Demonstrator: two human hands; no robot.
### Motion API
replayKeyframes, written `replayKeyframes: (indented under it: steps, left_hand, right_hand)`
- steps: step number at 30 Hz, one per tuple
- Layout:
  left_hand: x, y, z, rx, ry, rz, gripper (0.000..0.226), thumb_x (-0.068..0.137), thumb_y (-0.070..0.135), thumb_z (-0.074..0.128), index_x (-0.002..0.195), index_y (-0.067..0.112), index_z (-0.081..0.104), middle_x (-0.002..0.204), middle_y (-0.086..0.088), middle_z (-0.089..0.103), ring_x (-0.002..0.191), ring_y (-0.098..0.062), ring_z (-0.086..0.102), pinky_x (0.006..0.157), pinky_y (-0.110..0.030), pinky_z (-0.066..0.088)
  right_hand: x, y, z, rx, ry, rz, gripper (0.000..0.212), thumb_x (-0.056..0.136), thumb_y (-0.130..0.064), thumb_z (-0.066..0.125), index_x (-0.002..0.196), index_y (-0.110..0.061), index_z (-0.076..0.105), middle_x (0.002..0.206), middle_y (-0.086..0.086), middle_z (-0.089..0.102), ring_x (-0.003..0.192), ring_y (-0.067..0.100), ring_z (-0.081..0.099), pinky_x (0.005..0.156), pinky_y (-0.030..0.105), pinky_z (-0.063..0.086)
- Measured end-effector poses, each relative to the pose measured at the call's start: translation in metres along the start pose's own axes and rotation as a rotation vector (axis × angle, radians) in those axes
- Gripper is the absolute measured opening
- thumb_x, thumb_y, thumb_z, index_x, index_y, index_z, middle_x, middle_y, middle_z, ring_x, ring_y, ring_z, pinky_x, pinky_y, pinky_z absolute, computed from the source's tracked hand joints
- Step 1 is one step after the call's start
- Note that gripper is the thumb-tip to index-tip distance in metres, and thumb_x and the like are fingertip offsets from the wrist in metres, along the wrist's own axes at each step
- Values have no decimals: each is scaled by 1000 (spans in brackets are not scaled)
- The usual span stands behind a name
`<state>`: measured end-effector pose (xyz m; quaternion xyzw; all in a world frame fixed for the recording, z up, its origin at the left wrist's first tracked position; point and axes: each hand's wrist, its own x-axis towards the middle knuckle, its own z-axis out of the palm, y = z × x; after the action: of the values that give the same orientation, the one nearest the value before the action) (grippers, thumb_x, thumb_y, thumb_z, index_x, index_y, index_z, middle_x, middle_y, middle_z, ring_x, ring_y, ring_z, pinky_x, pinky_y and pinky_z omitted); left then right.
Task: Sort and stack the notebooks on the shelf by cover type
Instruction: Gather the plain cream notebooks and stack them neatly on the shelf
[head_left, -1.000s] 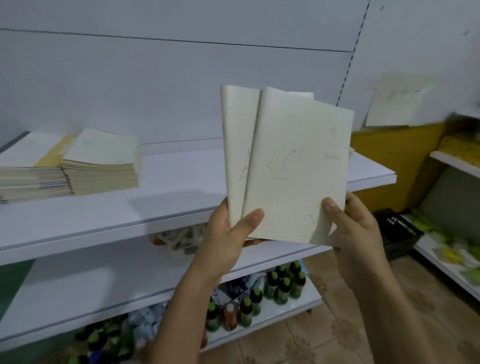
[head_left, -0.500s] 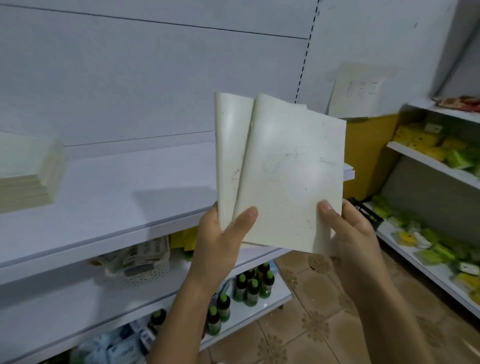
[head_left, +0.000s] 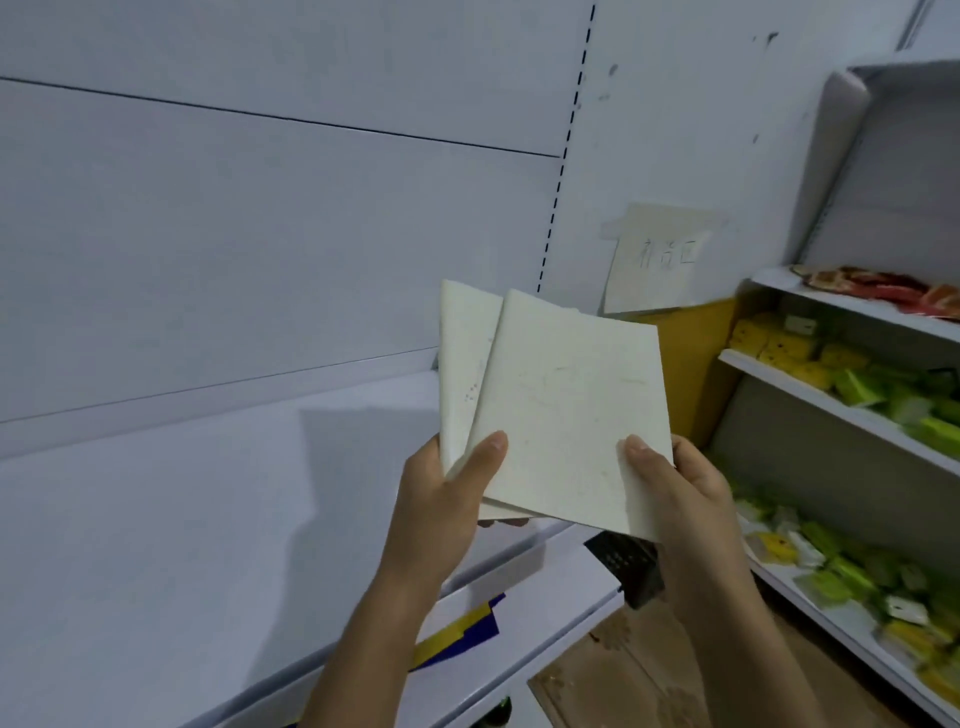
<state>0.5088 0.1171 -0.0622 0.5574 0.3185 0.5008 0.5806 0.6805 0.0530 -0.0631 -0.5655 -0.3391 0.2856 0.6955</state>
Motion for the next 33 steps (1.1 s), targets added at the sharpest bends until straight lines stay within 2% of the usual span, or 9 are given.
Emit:
replayKeyframes:
  steps: [3,8,14,19,22,24,28,30,33]
  left_hand:
    - [20,-11,1,26,8,-38,38,71,46,62,100,22,62,77,4,68,71,-17,69,50,-23,53]
    - [48,-26,-2,166,98,-60,40,71,53,56,100,26,61,69,16,64,60,-5,64,44,-17,47]
    - [90,-45,-5,212,341,-79,7,92,30,56,95,29,61,75,19,69,68,-1,65,45,-15,46]
    - [127,-54,27,246,433,-77,8,91,27,57,94,22,63,67,16,67,57,-2,62,42,-17,43]
    - [147,-58,54,332,454,-70,15,90,30,58,99,20,63,73,9,65,56,-10,61,39,-15,40]
    - [158,-63,69,431,462,-70,19,89,36,58,101,22,62,76,8,65,55,-11,62,39,-16,42]
    - [174,-83,89,807,537,-61,30,86,52,51,104,28,57,86,18,63,74,-6,61,64,-25,52]
    - [184,-93,95,952,585,-73,39,87,55,47,110,25,55,95,10,63,86,-13,60,71,-29,50]
    - [198,-115,97,1092,608,-134,53,89,53,45,129,18,49,127,0,56,119,-21,49,96,-40,45]
  right_hand:
    - [25,19,5,-21,1,51,7,94,-29,57,97,-30,62,83,-18,70,77,6,68,56,18,50]
    - [69,44,20,-49,-38,136,6,94,-33,55,95,-29,59,76,-26,66,85,11,64,58,16,47]
    - [128,60,46,-72,-200,172,7,93,-31,55,99,-31,60,90,-19,68,84,6,64,58,15,46]
    - [187,58,39,-72,-310,152,9,94,-29,56,93,-25,64,85,-16,71,77,4,67,56,16,47]
    - [224,60,25,-72,-328,144,11,93,-27,57,92,-21,66,83,-11,71,76,6,66,59,21,47]
    - [244,63,17,-69,-357,131,11,93,-25,57,91,-21,67,81,-12,71,71,2,66,53,16,46]
    - [278,78,6,-193,-411,57,8,93,-21,57,90,-21,64,81,-10,70,71,-1,64,53,15,45]
    - [292,87,7,-365,-442,-12,9,94,-24,55,95,-16,60,92,-6,67,81,6,62,62,24,49]
    - [308,97,10,-598,-489,-81,21,96,-30,52,110,-14,55,101,-5,59,89,14,55,72,32,47]
